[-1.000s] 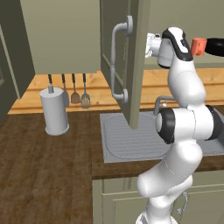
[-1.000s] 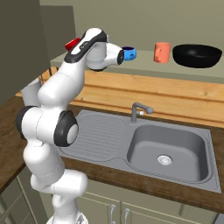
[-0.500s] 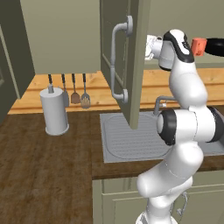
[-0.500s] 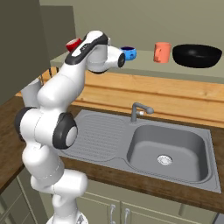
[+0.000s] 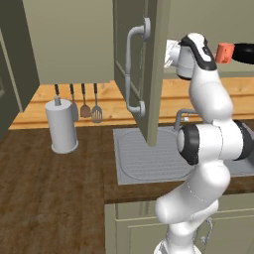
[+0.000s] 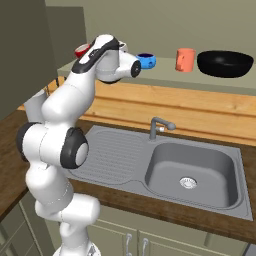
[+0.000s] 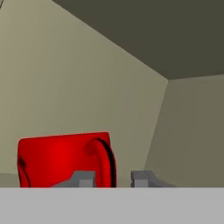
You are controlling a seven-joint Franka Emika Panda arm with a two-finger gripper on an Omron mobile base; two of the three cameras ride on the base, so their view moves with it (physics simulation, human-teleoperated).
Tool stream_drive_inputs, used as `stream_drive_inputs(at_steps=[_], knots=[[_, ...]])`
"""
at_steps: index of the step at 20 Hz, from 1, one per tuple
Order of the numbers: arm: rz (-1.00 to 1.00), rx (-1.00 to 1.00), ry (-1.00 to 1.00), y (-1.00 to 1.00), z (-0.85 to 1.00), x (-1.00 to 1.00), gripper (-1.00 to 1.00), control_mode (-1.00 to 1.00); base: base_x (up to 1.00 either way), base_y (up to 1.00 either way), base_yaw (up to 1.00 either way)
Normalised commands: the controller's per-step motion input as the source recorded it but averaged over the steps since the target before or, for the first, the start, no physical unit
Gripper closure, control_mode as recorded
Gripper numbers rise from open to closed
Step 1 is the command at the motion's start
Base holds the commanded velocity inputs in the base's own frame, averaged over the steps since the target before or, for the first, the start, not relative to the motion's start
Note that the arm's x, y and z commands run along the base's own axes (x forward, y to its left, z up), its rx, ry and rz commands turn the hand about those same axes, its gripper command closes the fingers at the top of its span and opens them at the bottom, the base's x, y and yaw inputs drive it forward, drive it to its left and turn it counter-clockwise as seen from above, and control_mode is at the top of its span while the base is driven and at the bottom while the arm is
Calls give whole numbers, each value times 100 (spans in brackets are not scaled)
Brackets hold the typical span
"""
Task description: Gather all objects into one cabinet and sort the glasses and bowls to opposite sides.
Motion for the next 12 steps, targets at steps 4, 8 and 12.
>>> stream_drive_inputs(at_steps=[4,8,12], knots=[[-10,-6,4,-1,0,19,-100,-100,0,0,0],[-10,-7,7,-17,0,2,-100,-100,0,0,0],[-8,-7,8,-34,-3,0,-100,-100,0,0,0]])
